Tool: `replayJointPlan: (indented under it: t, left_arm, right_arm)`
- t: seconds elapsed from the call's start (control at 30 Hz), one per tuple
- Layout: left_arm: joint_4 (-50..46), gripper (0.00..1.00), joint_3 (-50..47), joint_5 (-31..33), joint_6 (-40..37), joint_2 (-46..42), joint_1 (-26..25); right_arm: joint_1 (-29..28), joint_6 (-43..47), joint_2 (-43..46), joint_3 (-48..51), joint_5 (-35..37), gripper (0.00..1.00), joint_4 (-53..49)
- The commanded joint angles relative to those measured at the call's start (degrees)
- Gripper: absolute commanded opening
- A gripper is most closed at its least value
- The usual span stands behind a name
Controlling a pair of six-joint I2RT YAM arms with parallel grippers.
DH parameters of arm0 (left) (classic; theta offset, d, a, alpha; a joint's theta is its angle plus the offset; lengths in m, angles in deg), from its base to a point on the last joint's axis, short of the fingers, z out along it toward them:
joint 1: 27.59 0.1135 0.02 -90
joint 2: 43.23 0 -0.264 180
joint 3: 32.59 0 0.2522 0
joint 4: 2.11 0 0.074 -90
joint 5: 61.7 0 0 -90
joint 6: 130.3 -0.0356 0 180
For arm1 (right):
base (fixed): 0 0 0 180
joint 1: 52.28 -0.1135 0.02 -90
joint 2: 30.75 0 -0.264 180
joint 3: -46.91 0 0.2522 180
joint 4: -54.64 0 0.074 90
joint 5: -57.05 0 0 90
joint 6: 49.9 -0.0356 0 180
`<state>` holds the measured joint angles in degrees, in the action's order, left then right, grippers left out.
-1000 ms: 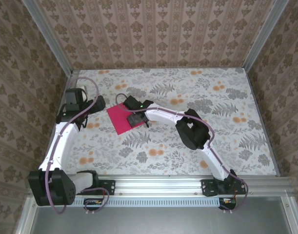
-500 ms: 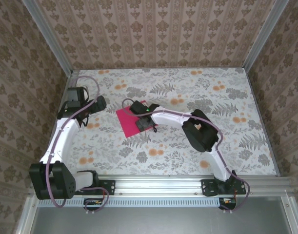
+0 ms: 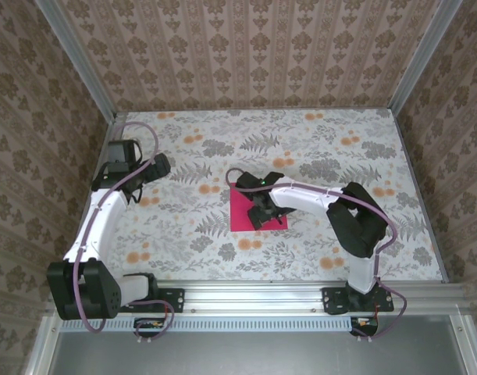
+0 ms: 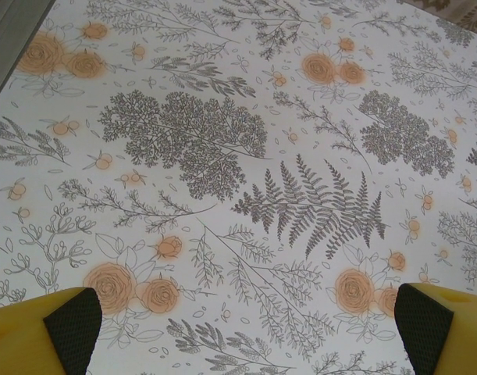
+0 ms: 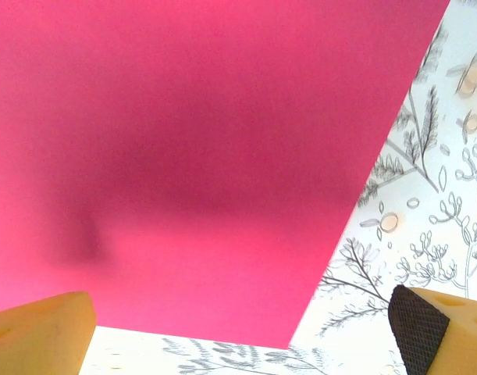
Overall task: Fold a paper plane with a square sheet of paper (pick it up from the middle)
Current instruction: Move the square sheet of paper to the center of the table, then fold the square sheet of paper in half at the center of the table.
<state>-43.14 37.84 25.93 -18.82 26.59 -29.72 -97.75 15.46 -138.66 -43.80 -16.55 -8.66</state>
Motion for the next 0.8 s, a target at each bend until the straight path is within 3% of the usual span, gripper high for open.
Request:
replayJointPlan:
  t: [0.0,0.2,0.47,0.77]
  left_arm:
    - [-1.57,1.0,0.9,-0.66,2.12,-0.55,0.71]
    - [-2.08,1.0,0.47,-0.45,1.49,-1.6,0.9]
    - [-2.13,1.0,0.28,-0.54,1.28,-1.54,0.95]
    - [-2.44,1.0,0.21,-0.71,1.28,-0.92,1.01]
  right_arm:
    - [0.12,-7.96,0.35,-5.08,-2.65,1.0,-1.75]
    - [0.97,-15.43,-7.85,-11.87,-1.8,1.0,-0.27]
    - [3.01,-19.65,-12.58,-15.22,-3.94,1.0,0.24]
    - [3.13,-19.79,-16.2,-16.22,-5.23,1.0,-0.45]
